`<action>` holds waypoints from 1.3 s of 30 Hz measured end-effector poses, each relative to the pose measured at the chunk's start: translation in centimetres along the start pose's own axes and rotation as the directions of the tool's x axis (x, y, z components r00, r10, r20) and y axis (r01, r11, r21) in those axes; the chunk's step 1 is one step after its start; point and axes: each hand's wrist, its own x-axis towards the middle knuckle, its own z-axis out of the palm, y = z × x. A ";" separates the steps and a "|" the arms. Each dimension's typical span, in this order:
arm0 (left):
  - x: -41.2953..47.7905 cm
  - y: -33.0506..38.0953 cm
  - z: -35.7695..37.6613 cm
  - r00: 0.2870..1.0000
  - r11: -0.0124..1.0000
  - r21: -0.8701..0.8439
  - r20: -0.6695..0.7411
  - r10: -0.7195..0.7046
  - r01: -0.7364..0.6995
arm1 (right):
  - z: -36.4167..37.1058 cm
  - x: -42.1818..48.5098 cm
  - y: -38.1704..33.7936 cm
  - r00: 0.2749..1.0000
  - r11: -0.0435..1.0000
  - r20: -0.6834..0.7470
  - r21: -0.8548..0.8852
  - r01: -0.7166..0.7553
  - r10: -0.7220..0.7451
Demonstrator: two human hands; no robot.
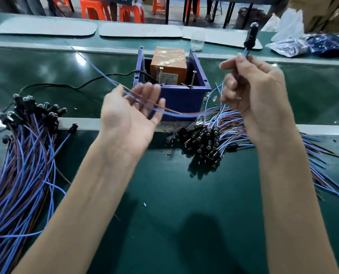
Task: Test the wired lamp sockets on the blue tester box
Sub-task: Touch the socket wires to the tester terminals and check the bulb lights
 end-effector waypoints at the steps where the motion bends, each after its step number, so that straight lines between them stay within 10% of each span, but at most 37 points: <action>1: 0.0 0.4 -0.1 0.999 0.998 -0.042 0.005 0.041 -0.040 | -0.1 0.1 0.0 1.000 1.000 0.005 -0.022 -0.008 0.008; 9: -0.8 -0.9 0.4 0.925 0.822 0.435 0.264 0.274 -0.367 | 0.3 -0.1 0.9 0.996 0.991 0.083 -0.135 -0.011 0.022; 15: -0.5 -0.2 -0.2 0.825 0.767 0.327 0.350 0.444 -0.552 | -0.1 -0.1 1.0 0.990 0.985 0.139 -0.174 0.000 0.025; 19: 0.4 0.5 -0.7 0.845 0.692 0.501 0.419 0.331 -0.520 | -0.5 0.0 0.8 0.990 0.987 0.136 -0.158 0.003 0.019; 24: 0.7 -0.9 -1.3 0.858 0.330 0.811 0.514 -0.005 -0.484 | -0.6 0.1 1.1 0.994 0.990 0.100 -0.141 -0.026 0.040; 39: 0.7 -1.1 -1.3 0.864 0.207 0.862 0.491 -0.112 -0.463 | -0.7 0.6 1.8 0.994 0.975 0.052 -0.208 -0.079 0.092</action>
